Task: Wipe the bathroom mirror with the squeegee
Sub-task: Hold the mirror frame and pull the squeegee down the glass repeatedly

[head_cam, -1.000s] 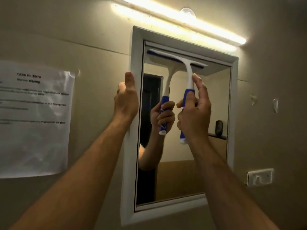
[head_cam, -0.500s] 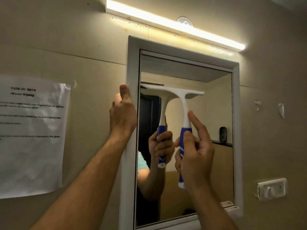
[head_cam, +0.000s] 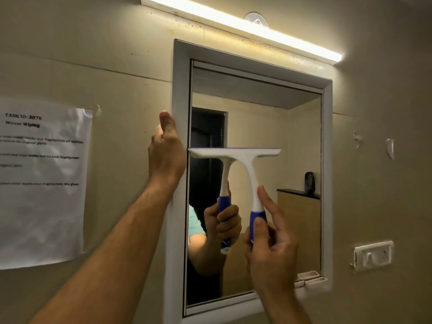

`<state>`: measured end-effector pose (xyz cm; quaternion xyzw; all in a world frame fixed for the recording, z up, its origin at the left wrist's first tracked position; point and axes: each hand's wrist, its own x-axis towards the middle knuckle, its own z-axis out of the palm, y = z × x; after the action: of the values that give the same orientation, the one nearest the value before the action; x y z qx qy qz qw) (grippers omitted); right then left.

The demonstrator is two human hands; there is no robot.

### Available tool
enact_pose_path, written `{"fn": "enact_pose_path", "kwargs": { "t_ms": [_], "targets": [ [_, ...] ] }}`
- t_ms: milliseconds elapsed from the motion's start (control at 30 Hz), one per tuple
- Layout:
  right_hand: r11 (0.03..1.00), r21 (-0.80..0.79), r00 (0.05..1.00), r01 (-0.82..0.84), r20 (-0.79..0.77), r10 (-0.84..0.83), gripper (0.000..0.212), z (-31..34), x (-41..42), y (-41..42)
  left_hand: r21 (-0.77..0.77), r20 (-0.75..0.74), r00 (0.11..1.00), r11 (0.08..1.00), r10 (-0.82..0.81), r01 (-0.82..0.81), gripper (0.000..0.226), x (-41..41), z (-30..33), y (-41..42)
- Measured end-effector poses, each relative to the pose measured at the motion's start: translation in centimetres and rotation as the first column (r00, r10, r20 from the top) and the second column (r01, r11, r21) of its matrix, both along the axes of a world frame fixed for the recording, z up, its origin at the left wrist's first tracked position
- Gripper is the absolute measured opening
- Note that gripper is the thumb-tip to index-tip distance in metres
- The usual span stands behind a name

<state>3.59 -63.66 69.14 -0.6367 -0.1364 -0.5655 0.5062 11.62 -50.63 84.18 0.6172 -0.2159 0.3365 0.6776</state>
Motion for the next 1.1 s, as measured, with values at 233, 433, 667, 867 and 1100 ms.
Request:
{"fn": "enact_pose_path", "kwargs": {
  "t_ms": [233,433,667,867,1100],
  "targets": [
    [0.999,0.032,0.999,-0.004,-0.038,0.005,0.047,-1.2,-0.9,-0.2,0.017,-0.03,1.0,1.0,0.004,-0.004,0.064,-0.5,0.2,0.2],
    [1.0,0.013,0.999,0.017,-0.044,-0.017,0.04,-0.9,-0.4,-0.3,0.005,-0.027,1.0,1.0,-0.009,0.009,0.063,-0.2,0.1,0.2],
    [0.99,0.097,0.981,0.1,-0.178,-0.081,0.056,-7.4,-2.0,0.7,0.016,-0.012,1.0,1.0,-0.002,0.002,0.064,0.1,-0.1,0.1],
    [0.976,0.217,0.99,-0.001,-0.14,0.032,0.037,-7.6,-3.2,1.1,0.005,-0.017,1.0,1.0,0.015,-0.015,0.063,0.2,-0.1,0.0],
    [0.986,0.165,0.983,-0.022,-0.175,0.051,0.046,-7.6,-3.0,1.0,0.014,-0.006,0.998,0.998,0.056,-0.056,0.064,1.3,0.0,0.0]
  ]
}}
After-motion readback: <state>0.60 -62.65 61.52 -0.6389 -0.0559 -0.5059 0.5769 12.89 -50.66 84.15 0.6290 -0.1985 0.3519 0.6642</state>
